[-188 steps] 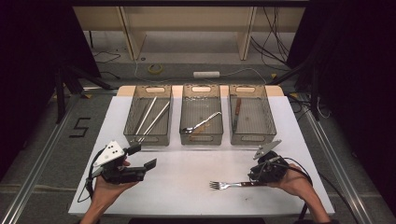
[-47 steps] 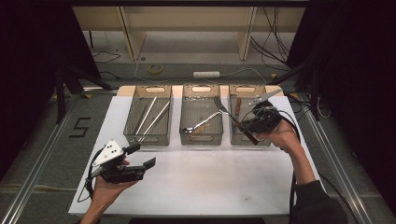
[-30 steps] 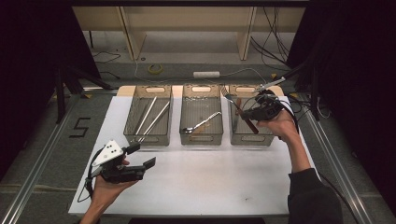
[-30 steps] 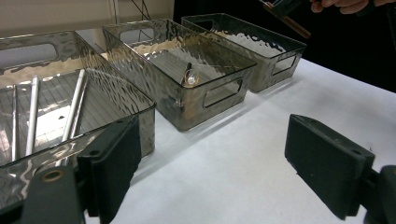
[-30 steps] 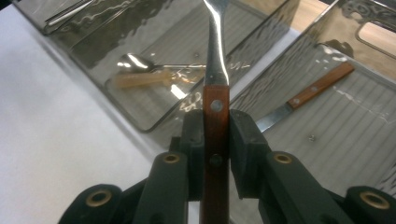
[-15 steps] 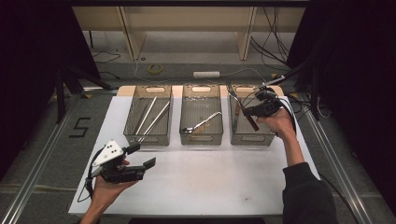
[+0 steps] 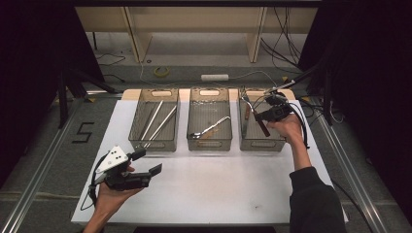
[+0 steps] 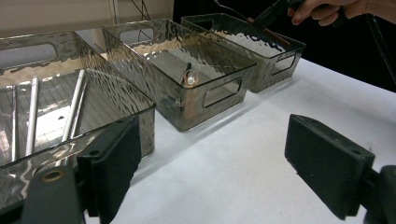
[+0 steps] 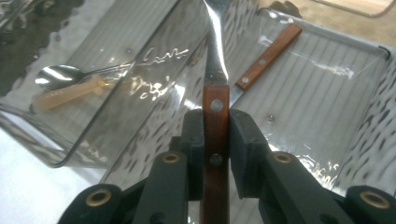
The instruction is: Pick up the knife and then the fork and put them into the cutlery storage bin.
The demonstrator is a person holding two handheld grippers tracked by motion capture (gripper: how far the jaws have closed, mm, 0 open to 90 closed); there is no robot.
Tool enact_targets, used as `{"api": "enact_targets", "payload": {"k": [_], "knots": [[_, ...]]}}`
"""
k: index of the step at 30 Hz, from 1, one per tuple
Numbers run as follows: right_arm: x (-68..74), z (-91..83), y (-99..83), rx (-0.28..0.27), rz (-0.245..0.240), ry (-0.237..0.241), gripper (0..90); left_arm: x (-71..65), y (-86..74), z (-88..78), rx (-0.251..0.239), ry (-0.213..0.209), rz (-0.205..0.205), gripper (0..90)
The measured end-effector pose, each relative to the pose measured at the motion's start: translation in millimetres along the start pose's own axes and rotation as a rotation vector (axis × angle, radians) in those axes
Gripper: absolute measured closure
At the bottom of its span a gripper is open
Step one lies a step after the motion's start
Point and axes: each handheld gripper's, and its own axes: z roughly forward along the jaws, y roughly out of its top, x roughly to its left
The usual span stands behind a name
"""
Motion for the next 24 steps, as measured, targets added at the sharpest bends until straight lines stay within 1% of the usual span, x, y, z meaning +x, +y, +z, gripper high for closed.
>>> {"api": "enact_targets", "payload": {"k": [9,12,18,20,22,24], "knots": [[-3.6,13.5,-1.9,0.037,0.042,-0.031,77.4,0.1,0.0,-0.2,-0.001,0.000,-0.001,18.3],[-4.5,18.1,-3.4,0.044,0.033,-0.036,77.3,0.0,-0.1,-0.1,0.000,0.000,0.000,18.3],[-4.2,22.7,-3.6,0.060,0.047,-0.048,77.3,0.1,0.0,-0.5,-0.002,0.000,-0.001,18.3],[-4.5,23.9,-3.7,0.055,0.046,-0.060,77.2,0.2,0.0,-0.4,-0.001,0.001,-0.001,18.4],[-4.6,26.0,-3.7,0.060,0.049,-0.062,77.1,0.2,-0.1,-0.4,-0.001,0.000,0.000,18.3],[-4.0,28.0,-3.5,0.063,0.060,-0.075,76.7,0.0,0.0,-0.4,-0.001,0.000,0.000,18.3]]}}
